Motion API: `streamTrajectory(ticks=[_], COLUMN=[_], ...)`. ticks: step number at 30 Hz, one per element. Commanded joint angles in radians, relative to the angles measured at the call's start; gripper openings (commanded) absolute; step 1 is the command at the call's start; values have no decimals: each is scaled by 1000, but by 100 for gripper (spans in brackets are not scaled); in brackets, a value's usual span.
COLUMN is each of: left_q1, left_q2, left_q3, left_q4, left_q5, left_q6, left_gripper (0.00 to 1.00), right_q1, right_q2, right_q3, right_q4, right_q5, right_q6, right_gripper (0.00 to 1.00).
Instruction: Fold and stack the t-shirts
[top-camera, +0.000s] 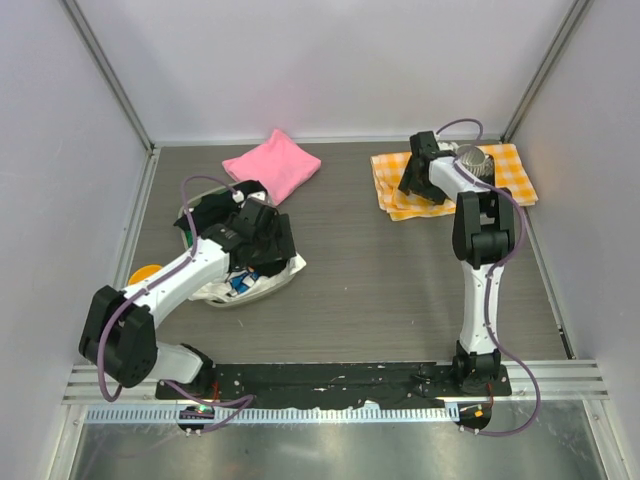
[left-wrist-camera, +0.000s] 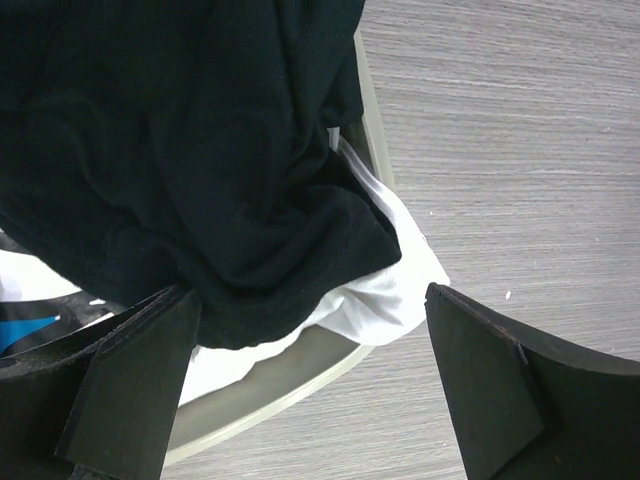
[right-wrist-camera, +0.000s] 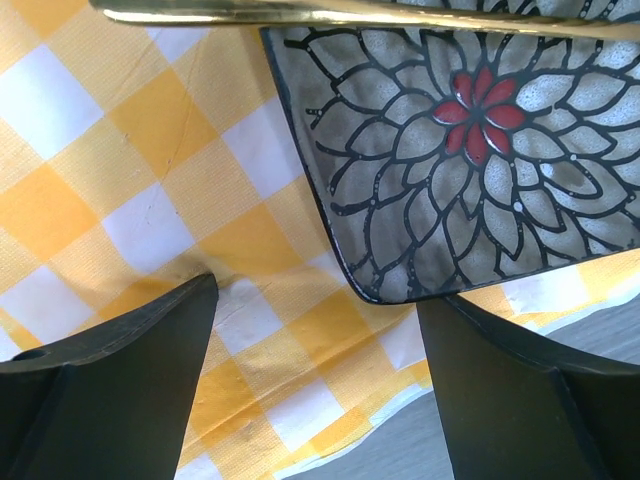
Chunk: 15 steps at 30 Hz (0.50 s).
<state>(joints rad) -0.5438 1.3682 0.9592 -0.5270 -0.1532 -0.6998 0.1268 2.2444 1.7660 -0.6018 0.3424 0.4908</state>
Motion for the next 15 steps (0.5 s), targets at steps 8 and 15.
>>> streamTrajectory(ticks=[8, 15], left_q1=[102, 116], left_q2=[100, 51], left_q3=[127, 356], left_q4=[69, -83], left_q5=[53, 34], left_q6=[-10, 37], left_gripper=[100, 100], right_q1=[-38, 2], right_q2=[192, 45], right_q3=[306, 270], right_q4=[-164, -102], right_q5=[67, 81], right_q6=[-86, -75], right_gripper=[87, 89])
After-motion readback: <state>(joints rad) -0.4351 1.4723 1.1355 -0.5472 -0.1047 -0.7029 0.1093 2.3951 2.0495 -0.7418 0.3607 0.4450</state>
